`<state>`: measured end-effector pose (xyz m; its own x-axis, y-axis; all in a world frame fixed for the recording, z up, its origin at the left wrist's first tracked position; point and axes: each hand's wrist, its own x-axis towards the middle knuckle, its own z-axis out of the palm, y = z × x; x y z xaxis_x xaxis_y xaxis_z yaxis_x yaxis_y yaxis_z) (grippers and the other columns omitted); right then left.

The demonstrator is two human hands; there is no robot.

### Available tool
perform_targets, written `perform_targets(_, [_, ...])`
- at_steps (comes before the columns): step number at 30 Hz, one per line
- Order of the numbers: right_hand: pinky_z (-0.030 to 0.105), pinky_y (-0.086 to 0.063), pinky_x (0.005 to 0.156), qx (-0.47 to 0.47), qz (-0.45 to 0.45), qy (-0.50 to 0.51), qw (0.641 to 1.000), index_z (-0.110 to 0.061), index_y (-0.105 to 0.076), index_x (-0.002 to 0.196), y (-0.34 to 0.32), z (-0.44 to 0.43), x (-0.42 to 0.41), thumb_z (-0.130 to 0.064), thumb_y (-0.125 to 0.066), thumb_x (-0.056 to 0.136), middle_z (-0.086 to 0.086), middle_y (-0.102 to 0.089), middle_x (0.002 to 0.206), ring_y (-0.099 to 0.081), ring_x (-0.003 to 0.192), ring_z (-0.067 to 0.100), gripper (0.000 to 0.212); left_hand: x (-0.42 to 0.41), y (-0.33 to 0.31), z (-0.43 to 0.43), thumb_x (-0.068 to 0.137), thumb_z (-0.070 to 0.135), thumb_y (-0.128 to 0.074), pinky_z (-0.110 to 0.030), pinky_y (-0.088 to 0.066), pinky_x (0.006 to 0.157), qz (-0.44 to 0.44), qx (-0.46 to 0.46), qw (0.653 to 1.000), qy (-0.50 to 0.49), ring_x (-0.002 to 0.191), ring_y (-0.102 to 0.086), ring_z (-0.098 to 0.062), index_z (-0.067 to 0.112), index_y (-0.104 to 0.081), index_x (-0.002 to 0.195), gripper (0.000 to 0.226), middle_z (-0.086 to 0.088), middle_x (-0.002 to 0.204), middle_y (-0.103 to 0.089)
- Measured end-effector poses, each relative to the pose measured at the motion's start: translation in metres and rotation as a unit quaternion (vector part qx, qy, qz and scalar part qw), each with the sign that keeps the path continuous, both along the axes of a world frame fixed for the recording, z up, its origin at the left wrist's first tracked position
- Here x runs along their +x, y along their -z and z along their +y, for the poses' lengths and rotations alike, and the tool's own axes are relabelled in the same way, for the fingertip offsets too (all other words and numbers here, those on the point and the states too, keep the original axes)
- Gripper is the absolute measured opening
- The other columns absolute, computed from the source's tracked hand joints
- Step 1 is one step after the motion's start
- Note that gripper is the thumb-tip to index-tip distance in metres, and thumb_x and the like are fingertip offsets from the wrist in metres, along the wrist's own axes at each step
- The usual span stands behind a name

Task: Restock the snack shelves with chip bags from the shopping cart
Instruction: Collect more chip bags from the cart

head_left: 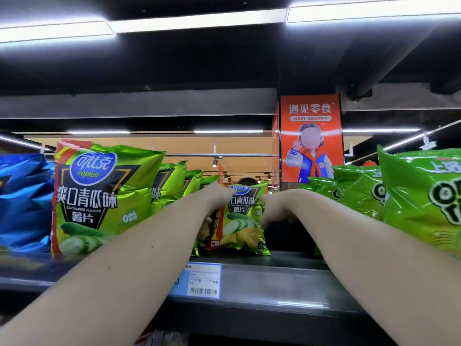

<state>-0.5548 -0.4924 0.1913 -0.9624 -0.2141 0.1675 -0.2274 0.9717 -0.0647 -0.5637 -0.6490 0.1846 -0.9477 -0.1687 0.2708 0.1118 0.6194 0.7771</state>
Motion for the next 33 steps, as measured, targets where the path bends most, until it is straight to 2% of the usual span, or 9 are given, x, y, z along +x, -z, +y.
perform_targets(3, [0.035, -0.049, 0.091, -0.034, 0.109, -0.02, 0.993, -0.014, -0.043, 0.134, -0.008, 0.0, -0.001, -0.022, -0.068, 0.084, 0.01, -0.057, 0.127, -0.056, 0.108, 0.026, 0.056, 0.008, -0.009, 0.004, 0.092, 0.025, -0.057, -0.035, -0.049, 0.082, 0.126, -0.154, 0.98, -0.01, 0.101, -0.055, -0.025, 0.014, -0.051, 0.129, 0.039, -0.008, 0.121, -0.056])
perform_targets(5, [0.035, -0.049, 0.08, -0.002, 0.187, 0.008, 0.982, -0.015, -0.048, 0.127, -0.016, 0.002, 0.004, -0.016, -0.059, 0.088, 0.008, -0.059, 0.123, -0.057, 0.104, 0.027, 0.04, 0.017, -0.015, 0.009, 0.088, 0.023, -0.058, -0.035, -0.048, 0.082, 0.18, -0.247, 0.952, -0.023, 0.102, -0.056, -0.023, 0.018, -0.055, 0.123, 0.036, -0.006, 0.121, -0.059])
perform_targets(8, [0.036, -0.043, 0.07, 0.045, 0.26, 0.045, 0.964, -0.016, -0.052, 0.12, -0.026, 0.006, 0.022, -0.007, -0.053, 0.088, 0.006, -0.06, 0.114, -0.058, 0.101, 0.028, 0.034, 0.033, -0.021, 0.017, 0.087, 0.024, -0.059, -0.041, -0.048, 0.086, 0.228, -0.342, 0.91, -0.057, 0.109, -0.053, -0.024, 0.022, -0.056, 0.121, 0.035, -0.004, 0.124, -0.056])
perform_targets(12, [0.038, -0.047, 0.079, 0.05, 0.313, 0.022, 0.948, -0.017, -0.051, 0.115, -0.024, 0.01, 0.045, -0.009, -0.053, 0.085, 0.007, -0.059, 0.115, -0.055, 0.106, 0.029, 0.031, 0.061, -0.017, 0.028, 0.088, 0.027, -0.057, -0.045, -0.042, 0.09, 0.263, -0.413, 0.867, -0.092, 0.114, -0.049, -0.027, 0.022, -0.056, 0.122, 0.034, -0.005, 0.123, -0.056])
perform_targets(17, [0.041, -0.04, 0.087, 0.056, 0.378, 0.005, 0.924, -0.017, -0.052, 0.107, 0.002, 0.024, 0.092, -0.018, -0.054, 0.088, 0.006, -0.06, 0.116, -0.05, 0.111, 0.029, 0.019, 0.102, 0.007, 0.039, 0.091, 0.033, -0.052, -0.051, -0.038, 0.098, 0.276, -0.438, 0.847, -0.12, 0.12, -0.045, -0.031, 0.019, -0.053, 0.122, 0.033, -0.007, 0.125, -0.055])
perform_targets(21, [0.04, -0.038, 0.091, 0.051, 0.41, 0.003, 0.911, -0.018, -0.054, 0.112, 0.029, 0.036, 0.143, -0.028, -0.054, 0.092, 0.006, -0.059, 0.118, -0.049, 0.115, 0.029, 0.023, 0.144, 0.025, 0.048, 0.09, 0.034, -0.052, -0.046, -0.038, 0.094, 0.321, -0.416, 0.844, -0.106, 0.115, -0.048, -0.03, 0.021, -0.055, 0.118, 0.032, -0.007, 0.12, -0.056])
perform_targets(27, [0.041, -0.038, 0.09, 0.06, 0.436, 0.031, 0.897, -0.017, -0.054, 0.118, 0.084, 0.051, 0.215, -0.023, -0.056, 0.087, 0.004, -0.059, 0.117, -0.049, 0.113, 0.029, 0.031, 0.2, 0.072, 0.068, 0.088, 0.034, -0.053, -0.043, -0.036, 0.093, 0.343, -0.397, 0.85, -0.046, 0.117, -0.045, -0.03, 0.02, -0.053, 0.118, 0.033, -0.006, 0.122, -0.054])
perform_targets(29, [0.041, -0.041, 0.085, 0.051, 0.453, 0.062, 0.888, -0.016, -0.058, 0.113, 0.104, 0.061, 0.239, -0.02, -0.061, 0.082, 0.005, -0.061, 0.11, -0.053, 0.106, 0.03, 0.031, 0.217, 0.092, 0.08, 0.088, 0.034, -0.054, -0.044, -0.035, 0.095, 0.342, -0.398, 0.851, -0.018, 0.119, -0.044, -0.03, 0.021, -0.052, 0.12, 0.035, -0.006, 0.124, -0.053])
perform_targets(33, [0.041, -0.046, 0.066, 0.071, 0.436, 0.124, 0.888, -0.012, -0.063, 0.091, 0.145, 0.091, 0.288, -0.015, -0.074, 0.064, 0.01, -0.062, 0.088, -0.059, 0.084, 0.035, 0.03, 0.252, 0.128, 0.115, 0.087, 0.033, -0.055, -0.043, -0.034, 0.093, 0.347, -0.393, 0.851, 0.038, 0.118, -0.044, -0.031, 0.023, -0.053, 0.122, 0.036, -0.005, 0.125, -0.053])
